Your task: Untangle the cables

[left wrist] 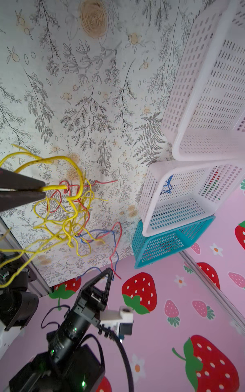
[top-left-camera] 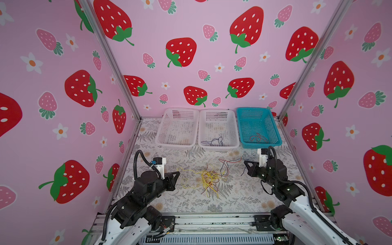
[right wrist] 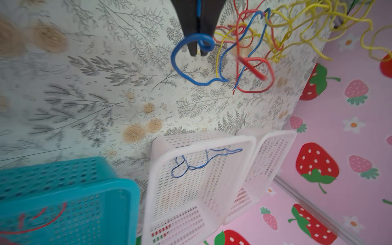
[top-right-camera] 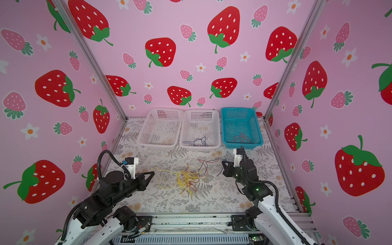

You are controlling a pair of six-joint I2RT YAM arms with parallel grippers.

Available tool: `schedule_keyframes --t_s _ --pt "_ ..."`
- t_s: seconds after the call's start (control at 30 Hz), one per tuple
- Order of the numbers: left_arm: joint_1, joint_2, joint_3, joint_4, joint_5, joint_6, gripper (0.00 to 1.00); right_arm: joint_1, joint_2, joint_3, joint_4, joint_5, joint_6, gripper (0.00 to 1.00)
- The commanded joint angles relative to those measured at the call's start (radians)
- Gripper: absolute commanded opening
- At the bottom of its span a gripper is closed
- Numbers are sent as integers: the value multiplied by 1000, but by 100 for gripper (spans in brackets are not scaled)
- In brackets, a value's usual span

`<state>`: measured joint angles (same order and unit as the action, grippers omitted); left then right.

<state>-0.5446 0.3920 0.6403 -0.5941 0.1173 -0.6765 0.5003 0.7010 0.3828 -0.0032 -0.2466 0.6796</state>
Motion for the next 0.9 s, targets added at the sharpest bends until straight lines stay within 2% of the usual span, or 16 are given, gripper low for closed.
schedule_keyframes --t_s 0.0,0.17,0.33,0.5,0.67,0.87 --pt "5 24 -4 118 87 -3 0 14 -3 -47 169 -195 -8 0" --pt "6 48 -48 181 84 -20 0 51 19 -82 230 -266 -25 0" --pt "6 95 -74 232 48 -34 0 149 100 -58 216 -302 -110 0" --pt "6 95 -79 325 35 -54 0 273 177 -12 132 -133 -177 0" --pt "6 102 -110 513 130 -114 0 298 268 -52 230 -142 -132 0" --pt "6 61 -142 633 157 -139 0 398 359 -21 235 -83 -186 0"
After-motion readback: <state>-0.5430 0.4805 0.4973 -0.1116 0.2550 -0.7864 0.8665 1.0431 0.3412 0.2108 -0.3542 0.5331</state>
